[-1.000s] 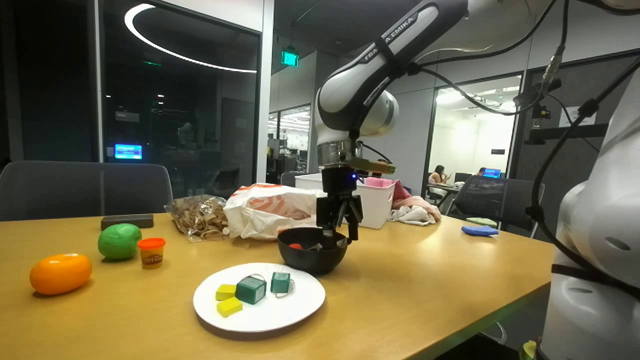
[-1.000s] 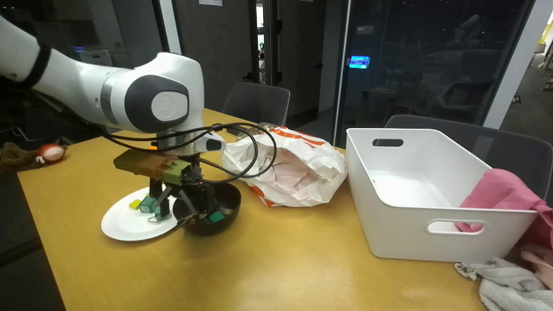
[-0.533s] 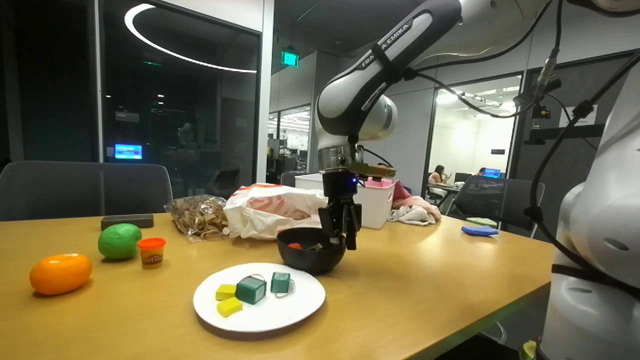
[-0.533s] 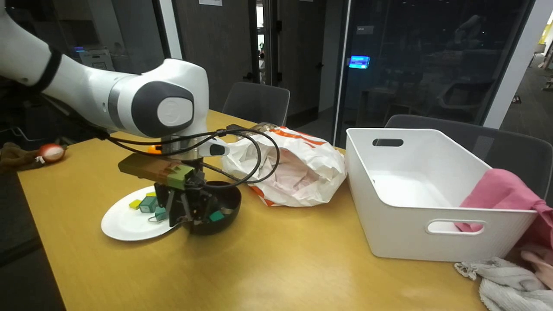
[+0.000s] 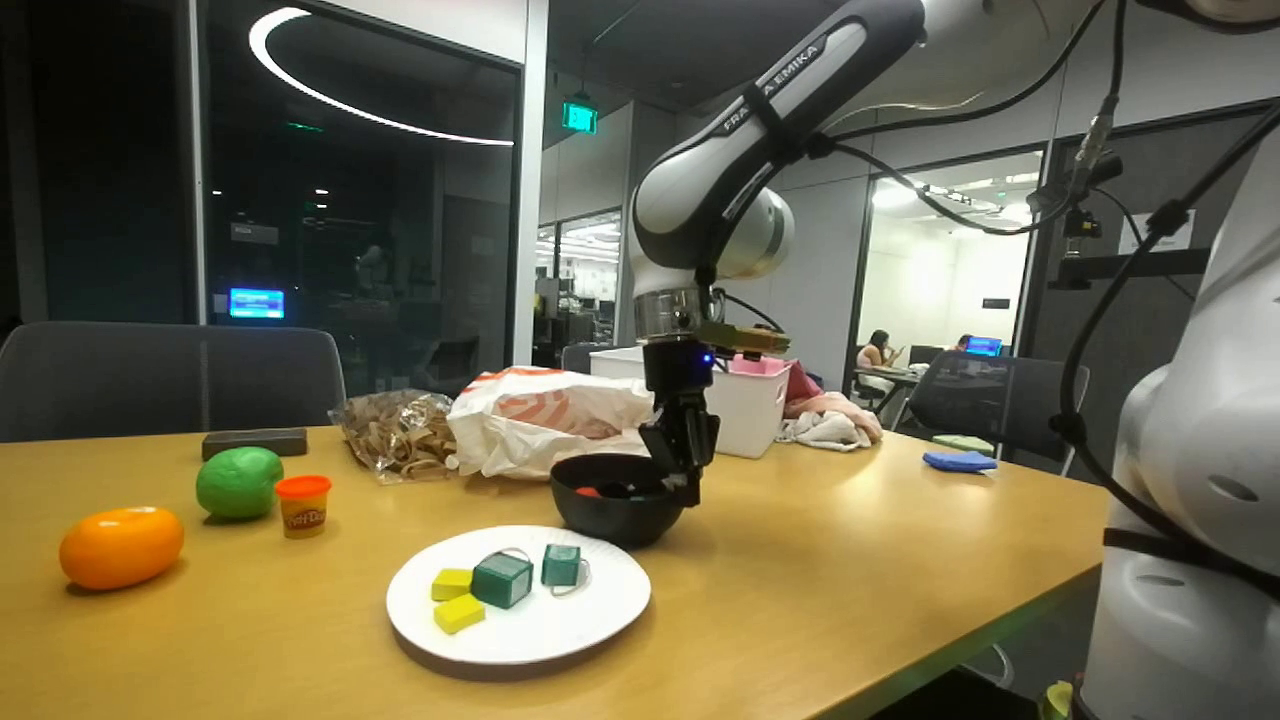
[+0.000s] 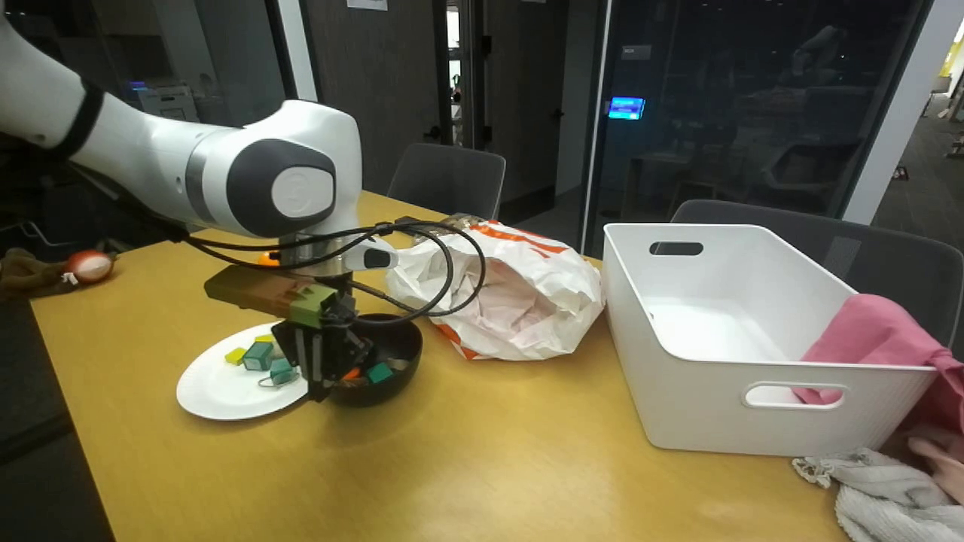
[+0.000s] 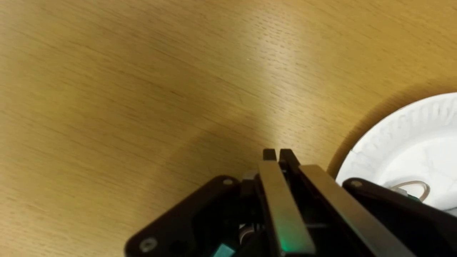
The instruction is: Use the spoon to move the brown object to the plate
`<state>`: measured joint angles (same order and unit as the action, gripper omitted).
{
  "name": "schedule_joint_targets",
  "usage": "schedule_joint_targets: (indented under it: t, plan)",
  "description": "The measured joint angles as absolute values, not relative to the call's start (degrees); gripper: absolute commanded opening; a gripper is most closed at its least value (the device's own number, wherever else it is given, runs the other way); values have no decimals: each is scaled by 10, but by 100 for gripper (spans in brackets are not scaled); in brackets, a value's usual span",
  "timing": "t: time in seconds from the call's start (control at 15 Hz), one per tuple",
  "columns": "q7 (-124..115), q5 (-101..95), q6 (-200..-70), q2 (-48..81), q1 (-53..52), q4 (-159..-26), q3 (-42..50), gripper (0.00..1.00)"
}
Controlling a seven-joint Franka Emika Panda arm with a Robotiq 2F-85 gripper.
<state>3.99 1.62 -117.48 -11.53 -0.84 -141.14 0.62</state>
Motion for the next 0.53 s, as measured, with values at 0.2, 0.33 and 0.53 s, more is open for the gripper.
schedule_joint_targets:
  t: [0.2,0.33,0.53]
  plan:
    - [40,16,-1171,-122,-8,-1411,6,10]
    - [40,16,-1159,-132,-8,-1410,6,9]
    - [37,7,-1140,-153,-8,-1409,5,9]
